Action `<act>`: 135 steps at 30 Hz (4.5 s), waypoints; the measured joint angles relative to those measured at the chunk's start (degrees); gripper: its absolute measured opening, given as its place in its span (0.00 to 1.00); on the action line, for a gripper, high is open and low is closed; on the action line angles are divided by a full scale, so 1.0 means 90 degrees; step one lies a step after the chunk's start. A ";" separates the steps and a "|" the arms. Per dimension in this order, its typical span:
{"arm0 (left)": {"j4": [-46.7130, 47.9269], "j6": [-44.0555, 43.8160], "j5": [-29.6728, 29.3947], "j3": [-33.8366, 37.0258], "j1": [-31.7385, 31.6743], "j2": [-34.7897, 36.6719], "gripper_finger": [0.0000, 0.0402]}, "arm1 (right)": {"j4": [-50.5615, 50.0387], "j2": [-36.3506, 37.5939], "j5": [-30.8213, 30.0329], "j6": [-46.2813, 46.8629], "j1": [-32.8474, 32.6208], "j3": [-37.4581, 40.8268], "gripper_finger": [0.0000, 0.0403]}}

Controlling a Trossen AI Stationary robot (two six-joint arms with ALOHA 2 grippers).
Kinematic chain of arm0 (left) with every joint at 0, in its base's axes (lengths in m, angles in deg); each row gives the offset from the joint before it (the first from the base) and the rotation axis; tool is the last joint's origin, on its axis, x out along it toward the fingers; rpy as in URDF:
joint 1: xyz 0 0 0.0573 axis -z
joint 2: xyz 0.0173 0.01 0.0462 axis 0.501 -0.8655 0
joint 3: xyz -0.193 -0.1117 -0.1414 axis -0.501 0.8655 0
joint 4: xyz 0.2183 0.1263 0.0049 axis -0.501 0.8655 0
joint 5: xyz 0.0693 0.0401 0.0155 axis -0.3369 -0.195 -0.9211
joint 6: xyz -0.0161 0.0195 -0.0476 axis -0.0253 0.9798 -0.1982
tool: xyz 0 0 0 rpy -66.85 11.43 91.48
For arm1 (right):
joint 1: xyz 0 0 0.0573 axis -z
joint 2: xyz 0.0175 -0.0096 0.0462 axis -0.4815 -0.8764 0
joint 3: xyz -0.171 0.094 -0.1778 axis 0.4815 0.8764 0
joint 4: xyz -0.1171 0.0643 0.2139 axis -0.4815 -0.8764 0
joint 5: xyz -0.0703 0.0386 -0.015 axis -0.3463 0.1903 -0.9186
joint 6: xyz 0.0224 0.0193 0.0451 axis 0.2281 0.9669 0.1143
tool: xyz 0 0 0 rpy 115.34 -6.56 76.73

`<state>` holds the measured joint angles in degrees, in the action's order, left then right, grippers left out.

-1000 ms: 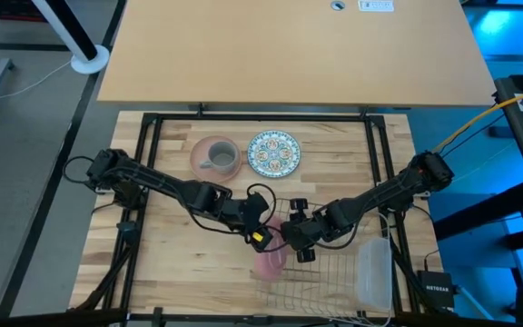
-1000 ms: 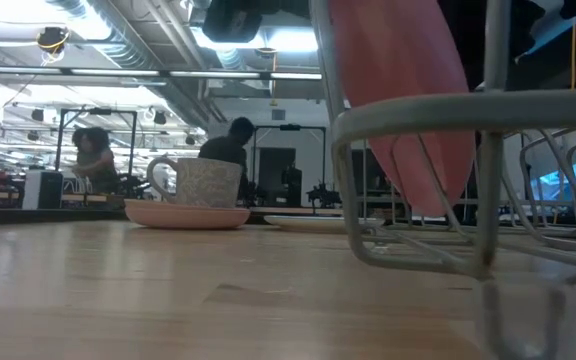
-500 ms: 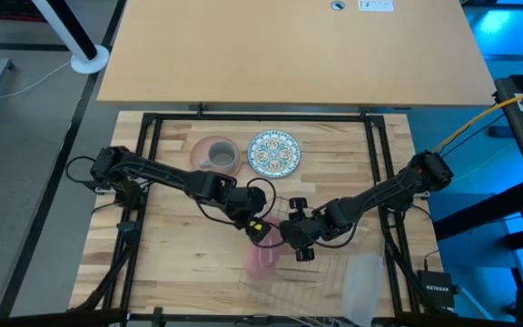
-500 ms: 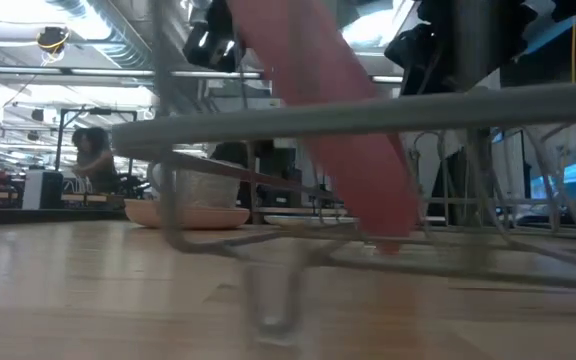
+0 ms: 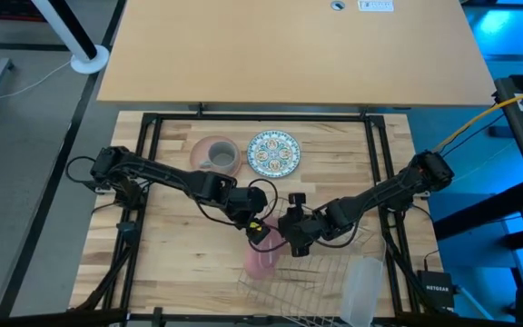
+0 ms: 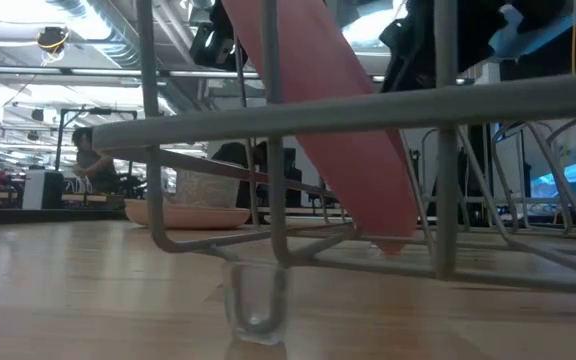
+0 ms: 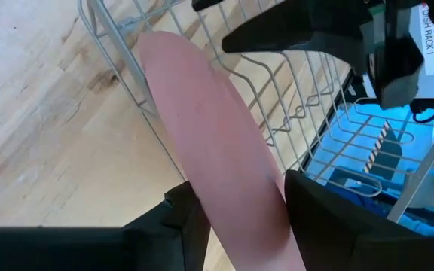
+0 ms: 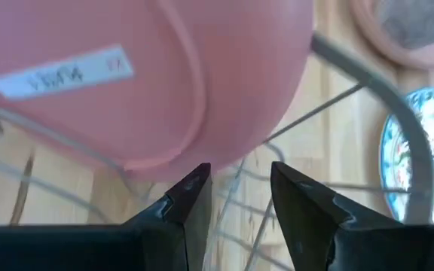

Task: Sort dishes
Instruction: Put the pink plate into the dish rack

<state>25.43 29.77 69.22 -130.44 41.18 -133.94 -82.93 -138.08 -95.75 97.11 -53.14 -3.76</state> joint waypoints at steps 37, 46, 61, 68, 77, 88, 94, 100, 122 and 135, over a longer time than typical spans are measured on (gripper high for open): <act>-0.0124 -0.0089 0.0071 0.0292 -0.0032 0.0015 0.38 | 0.0040 -0.0610 0.0463 0.0197 0.0000 0.0001 0.35; -0.0537 -0.0147 0.0510 0.0355 -0.0284 -0.0005 0.38 | 0.0007 -0.0610 0.0465 0.0199 -0.0002 0.0001 0.35; -0.0534 0.0343 0.0486 0.0355 -0.0216 -0.0012 0.38 | 0.0038 -0.0610 0.0577 0.0204 0.0002 0.0001 0.35; -0.0430 -0.0076 0.0493 0.0359 -0.0211 -0.0014 0.38 | 0.0504 -0.0609 -0.0023 0.1568 0.0024 0.0015 0.35; -0.0491 -0.0206 0.0491 0.0359 -0.0206 -0.0024 0.38 | 0.0502 -0.0554 0.0774 0.1588 0.0051 -0.0011 0.35; -0.0533 -0.0101 0.0483 0.0361 -0.0231 -0.0026 0.38 | 0.0502 -0.0566 0.0507 0.1659 0.0044 -0.0009 0.35; -0.0641 0.0041 0.0466 0.0365 -0.0236 -0.0027 0.38 | 0.0485 -0.0566 0.0571 0.1639 0.0044 -0.0009 0.35; -0.0673 0.0159 0.0418 0.0367 -0.0202 -0.0032 0.39 | 0.0493 -0.0566 0.0575 0.1623 0.0044 -0.0009 0.35; 0.0334 0.0155 -0.0191 0.0345 -0.0158 0.0465 0.99 | 0.0639 -0.0566 0.0570 0.1634 0.0044 -0.0008 0.35; -0.0205 -0.0088 -0.0007 0.0345 -0.0107 0.0476 0.99 | 0.1114 -0.0573 0.0632 0.1662 0.0041 0.0003 0.35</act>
<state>23.58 28.97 69.16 -127.33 40.22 -129.65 -72.90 -143.23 -90.06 112.06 -52.77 -3.73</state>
